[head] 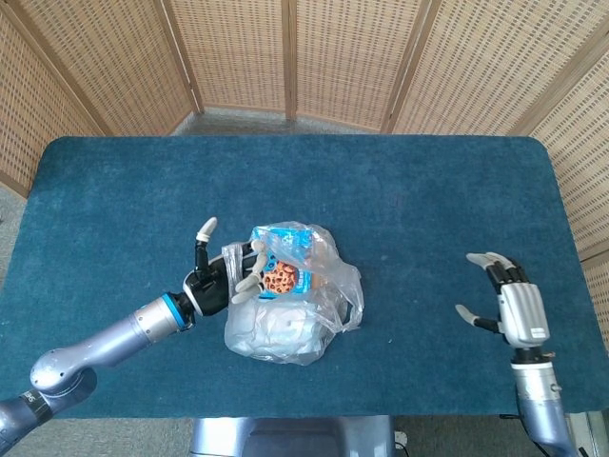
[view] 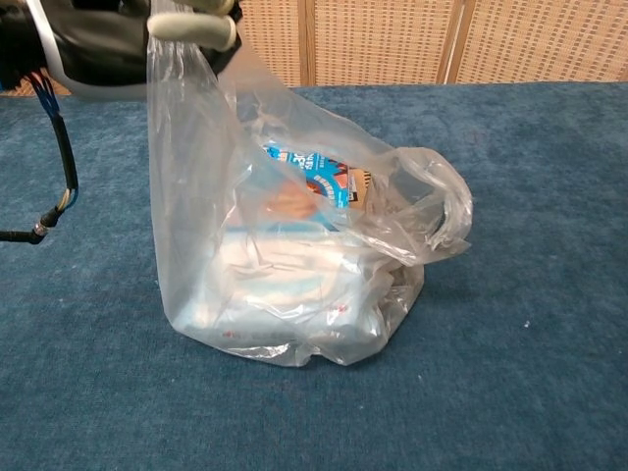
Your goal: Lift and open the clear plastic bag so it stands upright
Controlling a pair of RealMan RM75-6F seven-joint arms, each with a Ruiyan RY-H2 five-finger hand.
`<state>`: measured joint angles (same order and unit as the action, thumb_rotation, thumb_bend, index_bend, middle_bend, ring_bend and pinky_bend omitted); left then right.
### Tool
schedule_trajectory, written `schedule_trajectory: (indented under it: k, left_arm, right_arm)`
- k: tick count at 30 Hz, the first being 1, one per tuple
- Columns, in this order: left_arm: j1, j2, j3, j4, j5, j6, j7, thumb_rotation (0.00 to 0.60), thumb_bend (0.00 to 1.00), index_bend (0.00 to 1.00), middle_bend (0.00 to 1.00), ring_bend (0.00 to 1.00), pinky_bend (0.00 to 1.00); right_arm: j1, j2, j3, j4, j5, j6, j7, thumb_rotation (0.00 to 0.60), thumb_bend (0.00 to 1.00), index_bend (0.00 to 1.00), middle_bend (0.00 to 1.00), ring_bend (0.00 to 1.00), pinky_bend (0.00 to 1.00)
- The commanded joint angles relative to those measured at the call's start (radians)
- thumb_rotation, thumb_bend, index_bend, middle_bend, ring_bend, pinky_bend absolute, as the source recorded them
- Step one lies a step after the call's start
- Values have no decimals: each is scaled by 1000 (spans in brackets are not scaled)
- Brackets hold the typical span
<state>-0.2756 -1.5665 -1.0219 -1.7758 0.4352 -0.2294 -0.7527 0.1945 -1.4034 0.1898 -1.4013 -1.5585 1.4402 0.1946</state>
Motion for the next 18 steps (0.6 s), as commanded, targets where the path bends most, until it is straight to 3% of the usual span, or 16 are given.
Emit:
schedule_trajectory:
  k: [1, 18]
  left_arm:
    - [14, 0, -28, -14, -1, 1, 23, 0, 177, 469, 613, 799, 868]
    - [22, -4, -60, -6, -40, -40, 44, 0, 177, 469, 613, 799, 868]
  right_arm:
    - [16, -26, -6, 16, 1, -15, 6, 600, 122, 199, 257, 193, 166]
    - [112, -148, -24, 117, -8, -79, 28, 600, 122, 155, 249, 184, 167]
